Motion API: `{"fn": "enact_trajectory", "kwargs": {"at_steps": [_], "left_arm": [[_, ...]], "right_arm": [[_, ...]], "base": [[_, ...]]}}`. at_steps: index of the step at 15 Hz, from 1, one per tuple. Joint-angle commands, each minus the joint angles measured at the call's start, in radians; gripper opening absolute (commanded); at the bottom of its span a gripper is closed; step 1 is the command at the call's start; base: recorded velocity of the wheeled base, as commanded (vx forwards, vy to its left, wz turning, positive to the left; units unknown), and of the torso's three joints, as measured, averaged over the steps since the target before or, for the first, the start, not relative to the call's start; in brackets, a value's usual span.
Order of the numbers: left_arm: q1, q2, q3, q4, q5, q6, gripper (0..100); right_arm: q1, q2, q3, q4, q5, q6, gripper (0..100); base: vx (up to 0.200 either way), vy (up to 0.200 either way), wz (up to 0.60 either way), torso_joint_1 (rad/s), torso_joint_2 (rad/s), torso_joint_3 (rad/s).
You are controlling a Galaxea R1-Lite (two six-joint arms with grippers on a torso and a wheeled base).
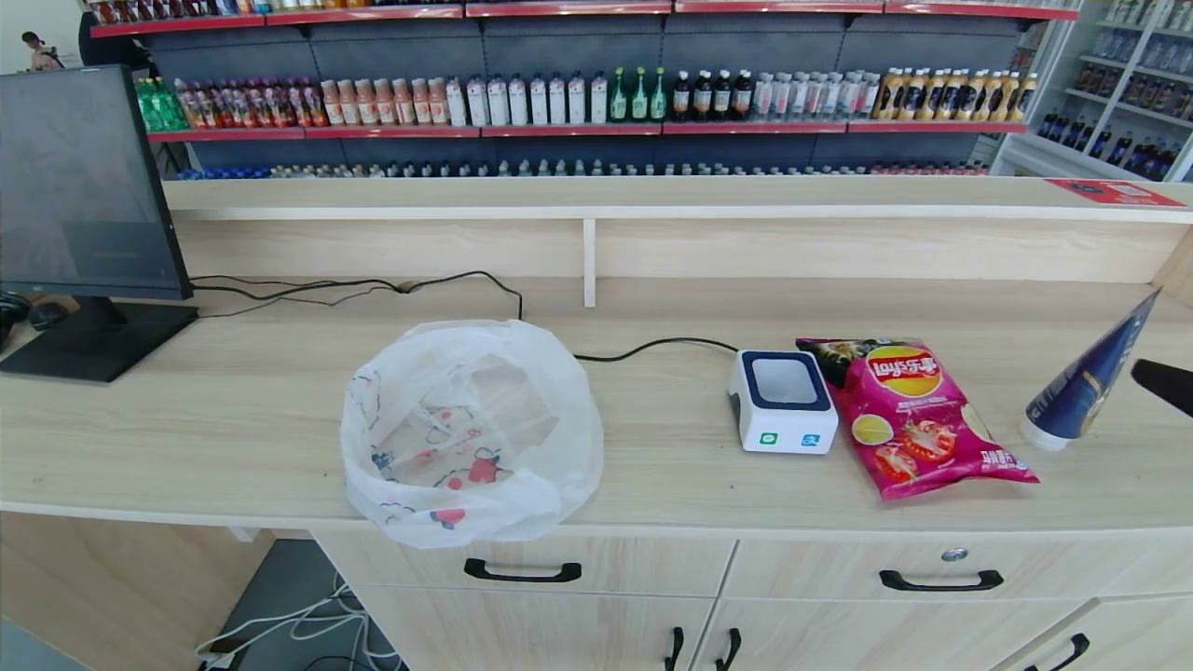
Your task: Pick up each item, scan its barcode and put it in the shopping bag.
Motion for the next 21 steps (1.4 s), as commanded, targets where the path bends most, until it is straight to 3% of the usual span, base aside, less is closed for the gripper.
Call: {"fn": "enact_trajectory", "kwargs": {"at_steps": [1,4,6,10,17,21], "left_arm": [[0.001,0.0,0.0,0.0,0.0,-0.001,100],[0.001,0.0,0.0,0.001,0.0,0.002,100],[0.001,0.0,0.0,0.001,-0.001,0.004,100],[0.001,0.0,0.0,0.0,-0.001,0.002,100],[-0.001,0.0,0.0,-0.003,-0.001,0.004,100],[0.001,0.0,0.0,-0.003,-0.001,0.002,100]], "right_arm": [[-0.029,0.317,-0.022,-0.109,0.02,-0.015,100],[-0.029,0.47,-0.066,-0.161,0.1,-0.026,100],[-0.033,0.595,-0.128,-0.259,0.105,-0.065,100],[-0.075,0.748,-0.181,-0.278,0.114,-0.179,100],[-0.078,0.843,-0.244,-0.272,0.102,-0.162,100],[-0.096,0.904,-0.313,-0.272,0.02,-0.118,100]], "base": [[0.0,0.0,0.0,0.0,0.0,0.0],[0.0,0.0,0.0,0.0,0.0,0.0],[0.0,0.0,0.0,0.0,0.0,0.0],[0.0,0.0,0.0,0.0,0.0,0.0],[0.0,0.0,0.0,0.0,0.0,0.0],[0.0,0.0,0.0,0.0,0.0,0.0]]}}
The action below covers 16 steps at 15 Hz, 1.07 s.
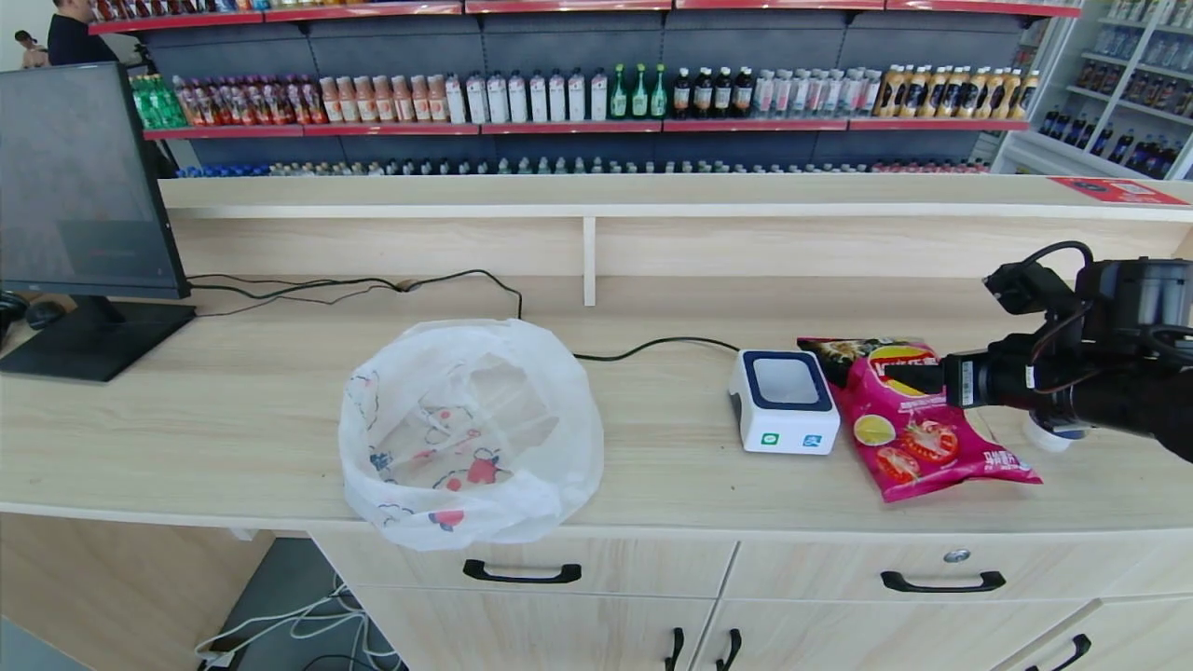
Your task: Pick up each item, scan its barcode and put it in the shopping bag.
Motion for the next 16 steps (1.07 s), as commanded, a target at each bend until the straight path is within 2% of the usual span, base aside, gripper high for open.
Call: {"fn": "enact_trajectory", "kwargs": {"at_steps": [1,16], "left_arm": [[0.001,0.0,0.0,0.001,0.0,0.0,100],[0.001,0.0,0.0,0.001,0.0,-0.002,100]], "right_arm": [[0.0,0.047,-0.041,0.0,-0.009,0.013,100],[0.074,0.179,-0.099,-0.008,-0.057,0.042,100]], "base": [[0.0,0.0,0.0,0.0,0.0,0.0],[0.0,0.0,0.0,0.0,0.0,0.0]]}}
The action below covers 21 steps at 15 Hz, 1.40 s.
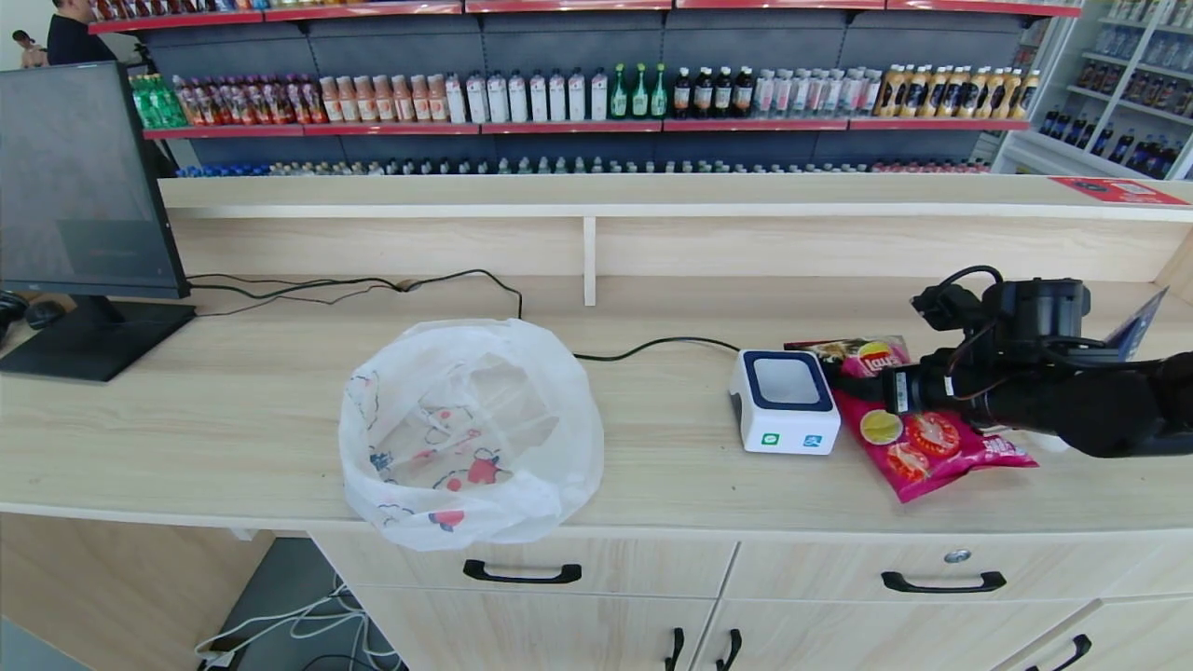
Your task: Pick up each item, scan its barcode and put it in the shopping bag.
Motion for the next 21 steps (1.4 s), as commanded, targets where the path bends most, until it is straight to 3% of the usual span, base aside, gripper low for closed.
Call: {"fn": "enact_trajectory", "kwargs": {"at_steps": [1,3,4,9,16,21], "left_arm": [[0.001,0.0,0.0,-0.001,0.0,0.0,100],[0.001,0.0,0.0,-0.001,0.0,0.0,100],[0.001,0.0,0.0,-0.001,0.0,0.0,100],[-0.001,0.0,0.0,0.001,0.0,0.002,100],[0.001,0.0,0.0,0.002,0.0,0.002,100],[0.001,0.0,0.0,0.002,0.0,0.0,100]], "right_arm": [[0.0,0.018,-0.003,0.0,-0.009,0.014,100],[-0.001,0.025,-0.006,-0.006,-0.022,0.031,100],[-0.003,0.02,-0.021,-0.018,-0.025,0.039,0],[0.0,-0.018,-0.023,-0.037,-0.017,0.042,0],[-0.001,-0.23,0.151,-0.035,-0.04,0.087,0],[0.016,-0.411,0.172,-0.012,-0.091,0.093,0]], "base": [[0.0,0.0,0.0,0.0,0.0,0.0],[0.0,0.0,0.0,0.0,0.0,0.0],[0.0,0.0,0.0,0.0,0.0,0.0],[0.0,0.0,0.0,0.0,0.0,0.0],[0.0,0.0,0.0,0.0,0.0,0.0],[0.0,0.0,0.0,0.0,0.0,0.0]]}}
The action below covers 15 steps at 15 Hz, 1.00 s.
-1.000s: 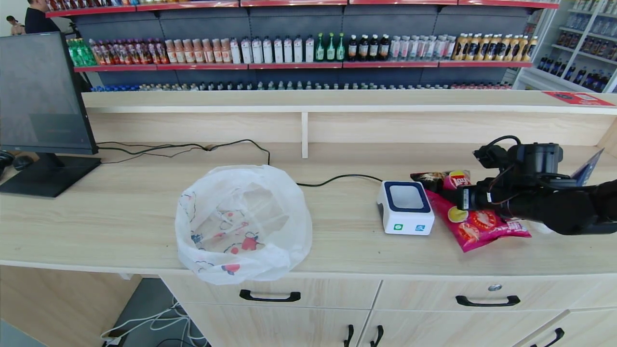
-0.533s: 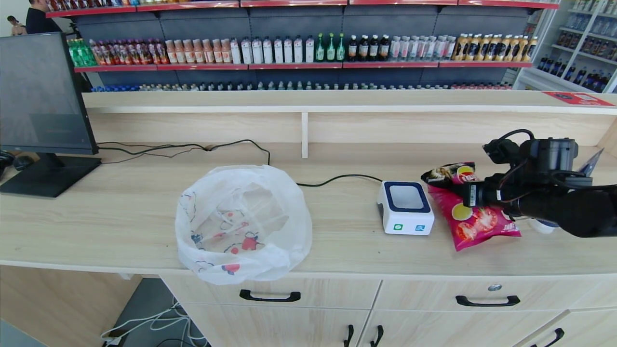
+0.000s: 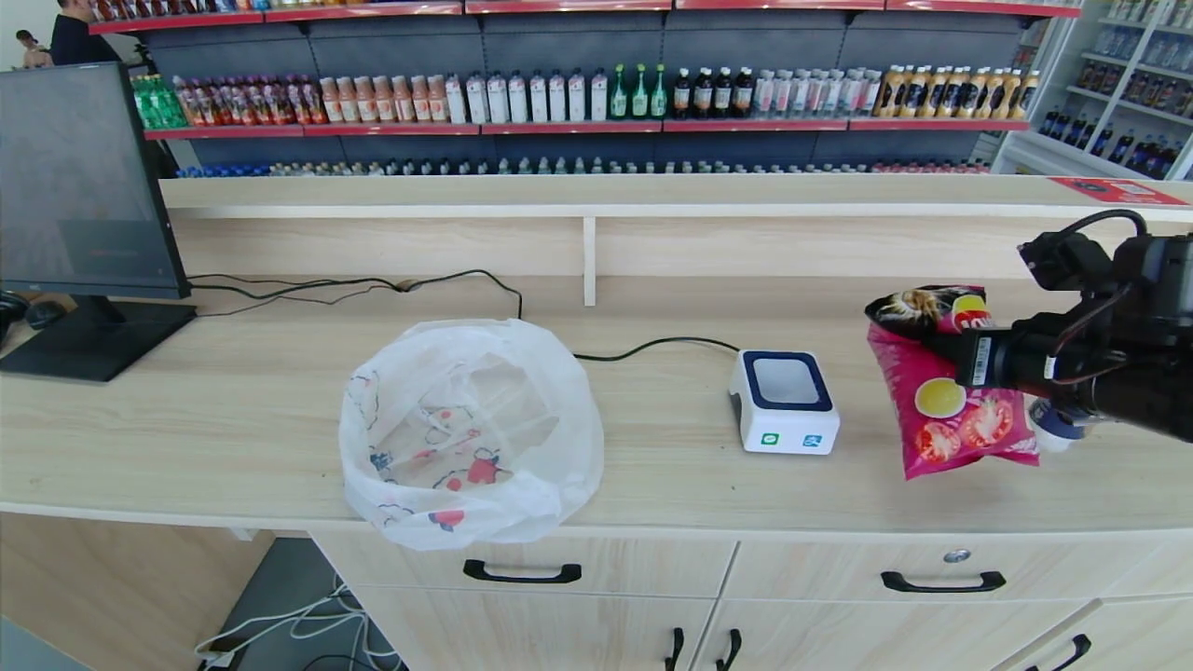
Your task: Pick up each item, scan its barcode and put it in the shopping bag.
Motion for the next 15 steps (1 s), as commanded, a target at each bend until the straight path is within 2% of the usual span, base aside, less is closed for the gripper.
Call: {"fn": "enact_trajectory", "kwargs": {"at_steps": [1,5,9,12,15], "left_arm": [[0.0,0.0,0.0,0.0,0.0,-0.001,100],[0.0,0.0,0.0,0.0,0.0,-0.001,100],[0.0,0.0,0.0,0.0,0.0,-0.001,100],[0.0,0.0,0.0,0.0,0.0,-0.001,100],[0.0,0.0,0.0,0.0,0.0,-0.001,100]], "right_arm": [[0.013,-0.121,0.007,0.012,-0.015,0.004,0],[0.143,-0.326,0.116,0.014,-0.135,0.007,0],[0.153,-0.53,0.211,0.047,-0.137,0.01,0],[0.157,-0.762,0.295,0.248,-0.129,0.014,0],[0.24,-0.896,0.364,0.273,-0.13,0.013,0]], "base": [[0.0,0.0,0.0,0.0,0.0,0.0],[0.0,0.0,0.0,0.0,0.0,0.0],[0.0,0.0,0.0,0.0,0.0,0.0],[0.0,0.0,0.0,0.0,0.0,0.0],[0.0,0.0,0.0,0.0,0.0,0.0]]}}
